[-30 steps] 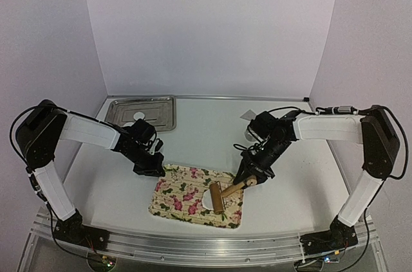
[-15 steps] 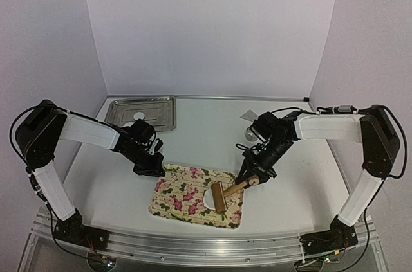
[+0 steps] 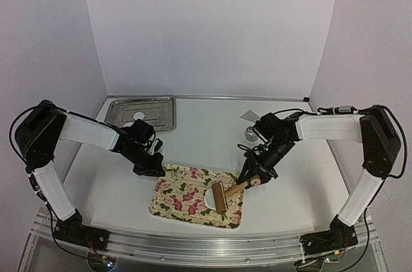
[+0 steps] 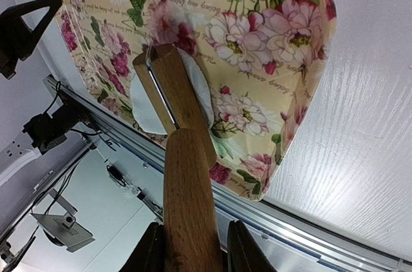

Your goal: Roll out the dumpling wrappers from the dough

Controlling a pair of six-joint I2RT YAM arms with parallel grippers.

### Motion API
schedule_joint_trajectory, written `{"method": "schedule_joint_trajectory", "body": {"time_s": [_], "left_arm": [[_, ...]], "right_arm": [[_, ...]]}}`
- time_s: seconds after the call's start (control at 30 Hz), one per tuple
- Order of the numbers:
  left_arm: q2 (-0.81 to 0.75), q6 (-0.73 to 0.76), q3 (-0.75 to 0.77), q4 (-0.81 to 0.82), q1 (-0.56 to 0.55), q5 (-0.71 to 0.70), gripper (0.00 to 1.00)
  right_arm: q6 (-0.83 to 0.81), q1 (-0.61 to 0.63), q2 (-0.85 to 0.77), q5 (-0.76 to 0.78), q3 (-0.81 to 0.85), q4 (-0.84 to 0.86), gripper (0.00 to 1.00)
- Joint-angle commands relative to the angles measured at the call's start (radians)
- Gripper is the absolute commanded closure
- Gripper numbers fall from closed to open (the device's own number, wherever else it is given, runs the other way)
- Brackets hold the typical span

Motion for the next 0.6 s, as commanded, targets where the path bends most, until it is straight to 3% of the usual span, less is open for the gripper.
{"method": "schedule_joint_trajectory", "body": {"time_s": [0.0, 0.57], "left_arm": [[-0.027, 0.002, -0.015, -0.027, 0.022, -0.053, 1.0], [-0.027, 0.004, -0.013, -0.026, 0.024, -0.051, 1.0]], "right_arm": [[0.074, -0.026, 0.096, 0.512, -0.103, -0.234, 1.0], [0.077, -0.054, 0.067, 0.526, -0.142, -0.234, 1.0]]}}
